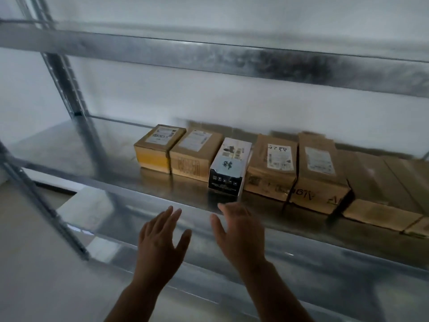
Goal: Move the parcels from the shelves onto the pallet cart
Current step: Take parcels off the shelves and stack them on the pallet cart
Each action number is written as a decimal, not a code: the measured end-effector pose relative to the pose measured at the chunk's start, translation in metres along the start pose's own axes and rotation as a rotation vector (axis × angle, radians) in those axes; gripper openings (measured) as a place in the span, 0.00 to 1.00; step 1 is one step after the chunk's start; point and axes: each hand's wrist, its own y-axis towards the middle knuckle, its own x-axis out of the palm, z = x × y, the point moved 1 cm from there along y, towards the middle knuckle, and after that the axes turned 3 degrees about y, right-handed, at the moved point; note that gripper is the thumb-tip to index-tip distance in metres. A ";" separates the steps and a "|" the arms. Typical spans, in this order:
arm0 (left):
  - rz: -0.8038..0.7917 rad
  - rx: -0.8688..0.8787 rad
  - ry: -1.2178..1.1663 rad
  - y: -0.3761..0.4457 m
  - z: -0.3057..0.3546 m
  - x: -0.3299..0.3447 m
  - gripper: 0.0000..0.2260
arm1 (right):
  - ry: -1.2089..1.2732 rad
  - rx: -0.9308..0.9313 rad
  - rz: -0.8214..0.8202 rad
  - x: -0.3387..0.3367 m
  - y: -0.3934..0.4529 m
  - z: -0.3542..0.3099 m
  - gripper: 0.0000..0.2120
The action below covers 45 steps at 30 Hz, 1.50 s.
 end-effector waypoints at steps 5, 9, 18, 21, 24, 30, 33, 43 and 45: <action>0.034 -0.024 0.076 0.076 -0.026 -0.008 0.24 | 0.056 -0.017 0.004 0.034 0.068 -0.011 0.16; 0.062 -0.028 0.081 0.115 -0.048 -0.011 0.23 | 0.089 -0.042 0.007 0.057 0.110 -0.020 0.14; 0.049 0.005 0.057 0.181 -0.126 -0.017 0.24 | 0.062 -0.034 -0.005 0.120 0.164 -0.058 0.13; -0.003 0.048 0.029 0.210 -0.158 -0.022 0.25 | 0.000 0.026 -0.021 0.138 0.180 -0.069 0.14; -0.055 0.111 0.015 0.243 -0.190 -0.029 0.26 | -0.172 0.099 -0.116 0.155 0.194 -0.078 0.17; -0.221 0.086 -0.111 0.315 -0.213 -0.027 0.24 | -0.076 0.406 0.012 0.177 0.221 -0.096 0.17; -0.400 0.062 -0.235 0.334 -0.207 -0.022 0.19 | -0.107 0.487 0.036 0.186 0.227 -0.110 0.13; -0.459 -0.018 -0.415 0.347 -0.247 -0.043 0.18 | 0.238 0.670 0.049 0.225 0.238 -0.143 0.08; -0.498 -0.036 -0.464 0.344 -0.245 -0.047 0.22 | 0.466 0.770 0.025 0.224 0.242 -0.144 0.21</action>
